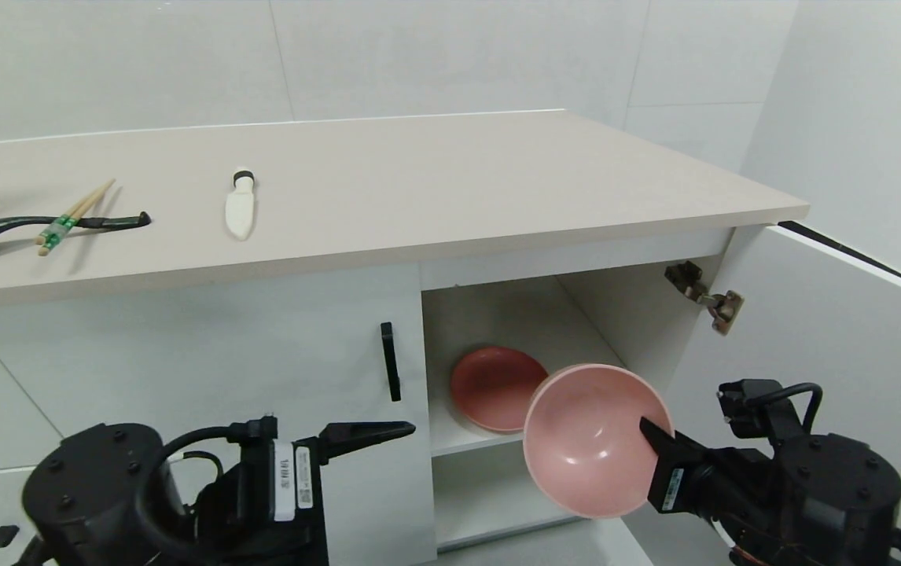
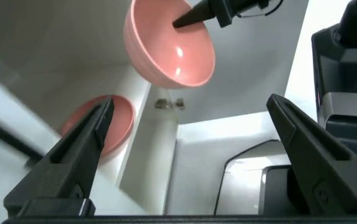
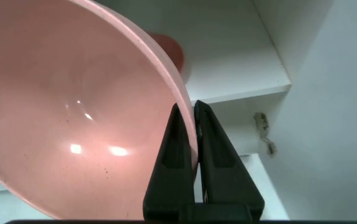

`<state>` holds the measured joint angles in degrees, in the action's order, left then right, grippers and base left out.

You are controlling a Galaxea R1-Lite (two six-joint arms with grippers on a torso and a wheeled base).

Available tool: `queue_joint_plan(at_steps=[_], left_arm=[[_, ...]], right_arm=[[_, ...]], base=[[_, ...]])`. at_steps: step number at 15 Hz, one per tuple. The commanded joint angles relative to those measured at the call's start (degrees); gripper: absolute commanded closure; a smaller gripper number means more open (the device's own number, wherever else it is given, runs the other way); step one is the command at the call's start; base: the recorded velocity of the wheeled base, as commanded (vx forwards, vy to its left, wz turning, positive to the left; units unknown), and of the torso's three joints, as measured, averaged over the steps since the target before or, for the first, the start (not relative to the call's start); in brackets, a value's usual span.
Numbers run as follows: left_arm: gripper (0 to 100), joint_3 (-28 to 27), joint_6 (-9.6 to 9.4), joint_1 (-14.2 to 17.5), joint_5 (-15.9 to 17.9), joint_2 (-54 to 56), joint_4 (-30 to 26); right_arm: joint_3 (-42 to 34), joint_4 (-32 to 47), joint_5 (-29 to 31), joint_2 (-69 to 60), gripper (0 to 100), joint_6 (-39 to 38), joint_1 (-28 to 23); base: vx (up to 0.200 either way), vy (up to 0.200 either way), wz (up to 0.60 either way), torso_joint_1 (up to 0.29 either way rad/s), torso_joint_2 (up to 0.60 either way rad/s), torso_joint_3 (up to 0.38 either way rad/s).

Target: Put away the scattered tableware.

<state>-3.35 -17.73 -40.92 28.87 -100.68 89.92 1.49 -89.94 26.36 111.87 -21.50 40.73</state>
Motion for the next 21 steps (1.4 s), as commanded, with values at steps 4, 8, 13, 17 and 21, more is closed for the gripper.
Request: queue_joint_plan(at_steps=[4,8,13,17,21], left_arm=[[0,3.35,0.32,1.46,-0.48,9.63,0.08],[0,3.35,1.38,3.39,-0.65,11.82,0.08],[0,3.35,5.07,3.48,-0.65,12.26,0.08],[0,3.35,5.42,3.48,-0.65,13.23,0.08],[0,3.35,5.51,3.48,-0.65,14.73,0.08]], right_arm=[[1.24,-0.06,0.01,1.77,100,-2.31,4.1],[3.87,-0.06,-0.16,7.13,100,-2.67,4.62],[8.18,-0.06,-0.6,9.15,100,-2.58,3.13],[14.6,-0.06,-4.3,12.4,100,-2.23,1.02],[18.55,-0.06,-6.93,15.04,100,0.59,0.23]], base=[[0.0,0.0,0.0,0.0,0.0,0.0],[0.0,0.0,0.0,0.0,0.0,0.0],[0.0,0.0,0.0,0.0,0.0,0.0],[0.0,0.0,0.0,0.0,0.0,0.0],[0.0,0.0,0.0,0.0,0.0,0.0]])
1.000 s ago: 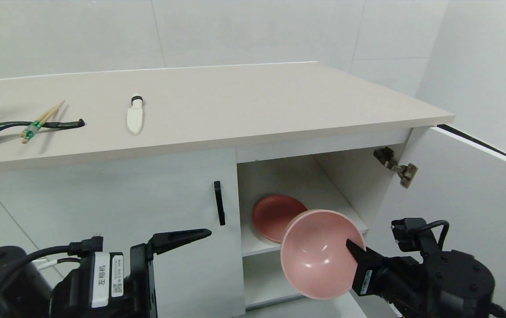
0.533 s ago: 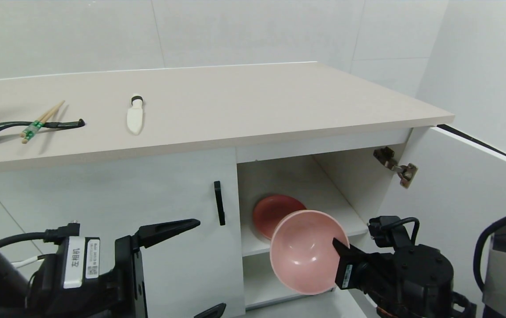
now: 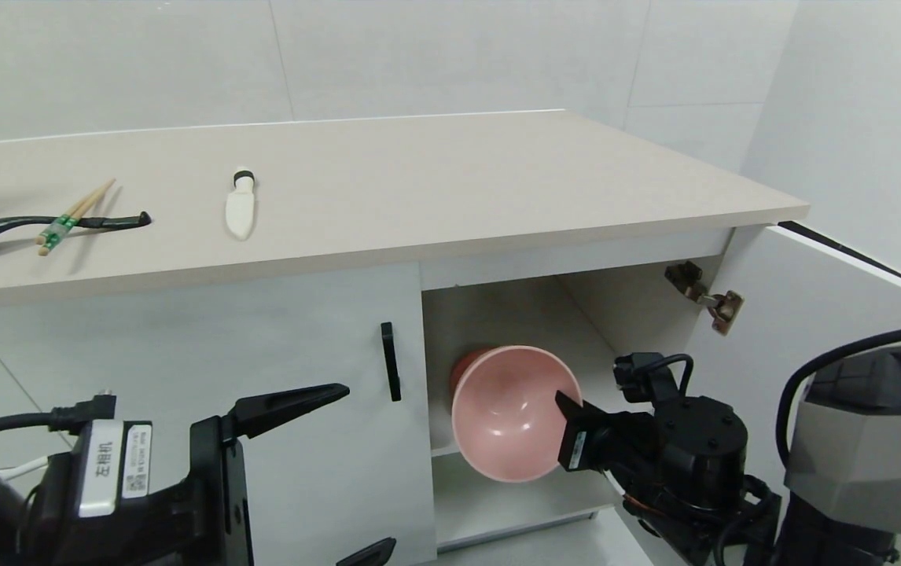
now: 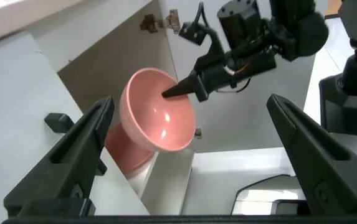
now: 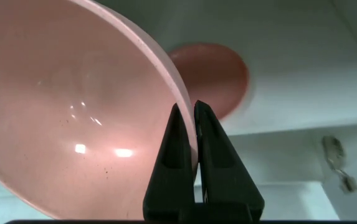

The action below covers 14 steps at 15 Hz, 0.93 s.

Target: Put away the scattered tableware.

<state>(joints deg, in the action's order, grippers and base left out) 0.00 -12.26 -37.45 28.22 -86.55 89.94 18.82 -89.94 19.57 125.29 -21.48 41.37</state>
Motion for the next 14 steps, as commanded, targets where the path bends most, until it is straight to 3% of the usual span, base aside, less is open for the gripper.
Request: queue_joint_plan(at_steps=[1,6,14], left_arm=[[0,0.0,-0.04,0.01,-0.01,0.86,0.06],[0,0.0,-0.04,0.01,-0.01,4.11,-1.0],[0,0.0,-0.04,1.24,-0.01,4.73,-3.19]], right_arm=[[2.54,-0.06,-0.23,2.59,100,1.53,-0.59],[9.65,-0.06,-2.6,9.97,100,4.6,-5.69],[15.63,-0.06,-6.56,14.1,100,4.69,-9.29]], base=[[0.0,0.0,0.0,0.0,0.0,0.0],[0.0,0.0,0.0,0.0,0.0,0.0],[0.0,0.0,0.0,0.0,0.0,0.0]])
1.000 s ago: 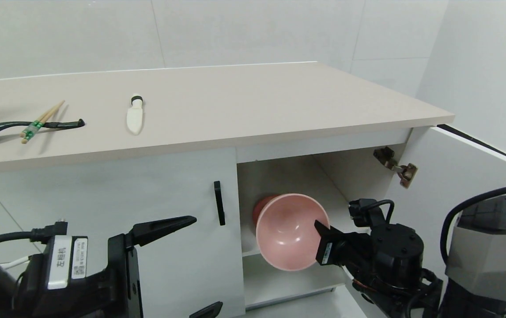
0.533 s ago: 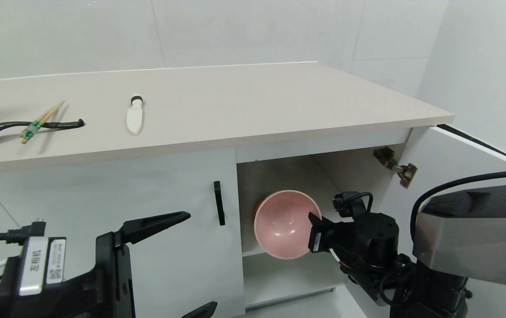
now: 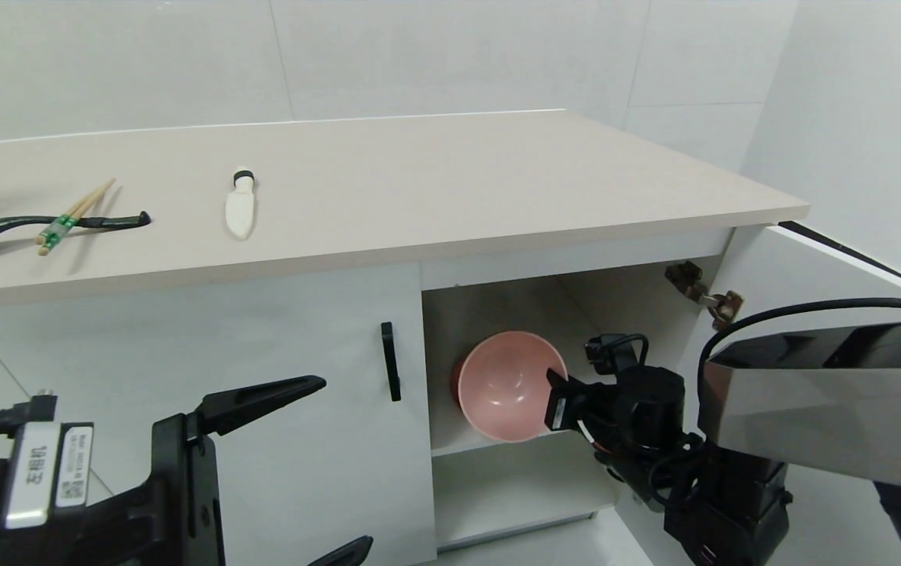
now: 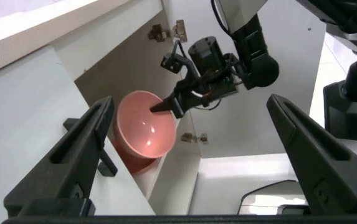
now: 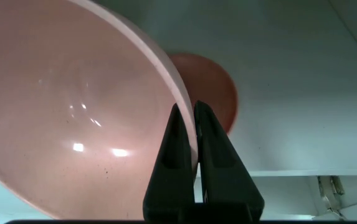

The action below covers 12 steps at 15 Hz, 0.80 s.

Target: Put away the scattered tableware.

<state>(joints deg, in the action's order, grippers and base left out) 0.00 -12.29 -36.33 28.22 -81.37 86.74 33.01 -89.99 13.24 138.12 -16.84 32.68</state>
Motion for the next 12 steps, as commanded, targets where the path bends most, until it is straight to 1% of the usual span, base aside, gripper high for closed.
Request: queue_joint_plan(at_steps=[1,3,6,9,12], left_arm=[[0,0.0,-0.02,0.12,-0.01,-0.37,0.01],[0,0.0,-0.02,0.2,-0.01,-0.28,0.01],[0,0.0,-0.02,0.2,-0.01,-0.37,0.01],[0,0.0,-0.02,0.2,-0.01,-0.54,0.01],[0,0.0,-0.02,0.2,-0.01,-0.89,-0.16]], right_arm=[[2.67,-0.01,-1.37,2.15,100,0.05,-1.31],[4.08,-0.01,-2.6,4.53,100,0.05,-2.1],[7.42,-0.01,-2.78,6.64,100,0.14,-3.33],[8.3,-0.01,-3.04,8.13,100,0.14,-3.85],[8.91,-0.01,-4.63,8.13,100,0.14,-4.21]], base=[[0.0,0.0,0.0,0.0,0.0,0.0],[0.0,0.0,0.0,0.0,0.0,0.0],[0.0,0.0,0.0,0.0,0.0,0.0],[0.0,0.0,0.0,0.0,0.0,0.0],[0.0,0.0,0.0,0.0,0.0,0.0]])
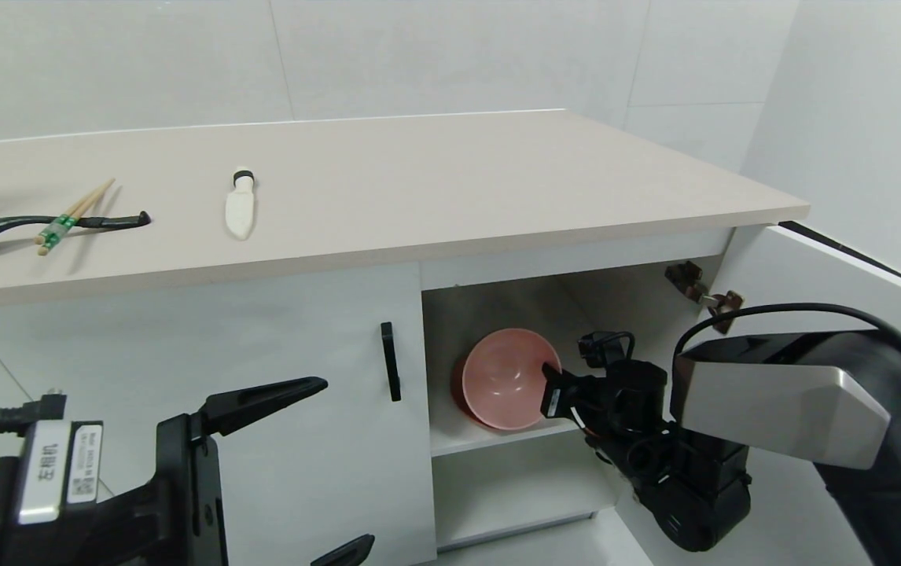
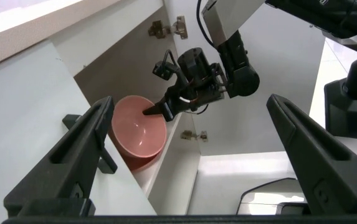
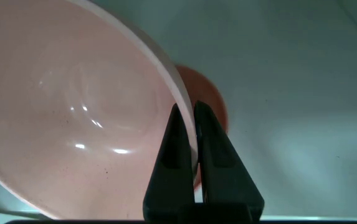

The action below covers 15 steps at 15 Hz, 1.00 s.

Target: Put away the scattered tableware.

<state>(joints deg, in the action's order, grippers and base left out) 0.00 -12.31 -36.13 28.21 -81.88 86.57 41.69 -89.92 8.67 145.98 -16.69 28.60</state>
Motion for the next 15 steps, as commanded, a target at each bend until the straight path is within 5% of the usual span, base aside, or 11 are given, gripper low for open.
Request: queue_joint_plan(at_steps=[1,7,8,15], left_arm=[[0,0.0,0.01,0.01,0.0,-0.38,0.01],[0,0.0,0.01,0.01,0.0,-0.29,0.01],[0,0.0,0.01,0.01,0.0,-0.29,0.01],[0,0.0,0.01,0.01,0.18,-0.47,0.01]], right_arm=[[0.32,0.09,-0.05,0.27,100,-0.01,-0.12],[1.11,2.29,-0.23,0.36,100,-0.01,-0.39],[1.11,2.29,-0.23,0.36,0,0.08,-0.39],[2.78,-0.08,0.39,1.59,0,3.94,-0.65]], base=[[0.0,0.0,0.0,0.0,0.0,0.0],[0.0,0.0,0.0,0.0,0.0,0.0],[0.0,0.0,0.0,0.0,0.0,0.0],[0.0,0.0,0.0,0.0,0.0,0.0]])
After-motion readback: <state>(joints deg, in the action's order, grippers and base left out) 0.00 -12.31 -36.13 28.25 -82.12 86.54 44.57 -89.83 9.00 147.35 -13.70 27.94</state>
